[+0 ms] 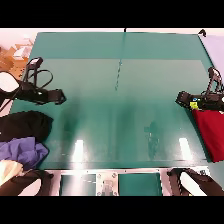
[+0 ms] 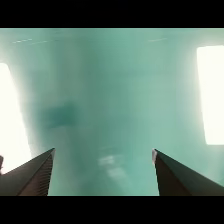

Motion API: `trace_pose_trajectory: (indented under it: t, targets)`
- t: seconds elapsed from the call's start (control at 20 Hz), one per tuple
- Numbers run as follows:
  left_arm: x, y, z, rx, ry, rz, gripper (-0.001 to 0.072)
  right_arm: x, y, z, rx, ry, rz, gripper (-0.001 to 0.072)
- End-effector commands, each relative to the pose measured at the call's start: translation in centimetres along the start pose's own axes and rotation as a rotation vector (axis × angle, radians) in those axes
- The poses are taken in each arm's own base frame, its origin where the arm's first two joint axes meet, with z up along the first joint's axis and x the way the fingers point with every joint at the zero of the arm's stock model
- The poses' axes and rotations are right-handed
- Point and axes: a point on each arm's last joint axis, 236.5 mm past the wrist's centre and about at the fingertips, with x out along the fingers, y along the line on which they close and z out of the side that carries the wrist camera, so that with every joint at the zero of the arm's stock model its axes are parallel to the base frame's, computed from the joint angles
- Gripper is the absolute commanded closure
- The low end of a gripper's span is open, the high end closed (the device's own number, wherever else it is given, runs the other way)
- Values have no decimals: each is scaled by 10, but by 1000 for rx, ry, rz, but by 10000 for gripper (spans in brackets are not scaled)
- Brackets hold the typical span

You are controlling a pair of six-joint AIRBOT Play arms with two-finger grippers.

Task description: Fold the shirts.

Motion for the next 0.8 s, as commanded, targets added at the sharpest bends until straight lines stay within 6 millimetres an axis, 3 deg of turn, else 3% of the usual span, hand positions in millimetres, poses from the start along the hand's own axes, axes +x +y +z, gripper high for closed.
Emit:
trace_pose_trajectory:
  t: [0.0, 0.1, 0.25, 0.5, 0.55, 0.6, 0.65, 0.75]
  targets:
    - [-19, 108, -28, 17, 120, 418, -1, 0, 0, 0, 0, 1, 0, 696]
    - [-17, 145, -59, -38, 202, 490, 0, 0, 0, 0, 0, 1, 0, 696]
    - [14, 173, -98, -101, 234, 483, 0, 0, 0, 0, 0, 1, 0, 696]
    - [57, 197, -112, -28, 199, 474, 3, 0, 0, 4, 0, -18, 1, 696]
    - [62, 198, -112, -26, 202, 471, 99, 0, 0, 4, 0, -18, 1, 696]
    - [64, 199, -114, -16, 214, 468, 437, 0, 0, 4, 0, -18, 1, 696]
    - [65, 198, -115, 3, 226, 463, 675, 0, 0, 4, 0, -18, 1, 697]
    - [56, 195, -106, 8, 235, 455, 685, 0, 0, 4, 0, -18, 1, 696]
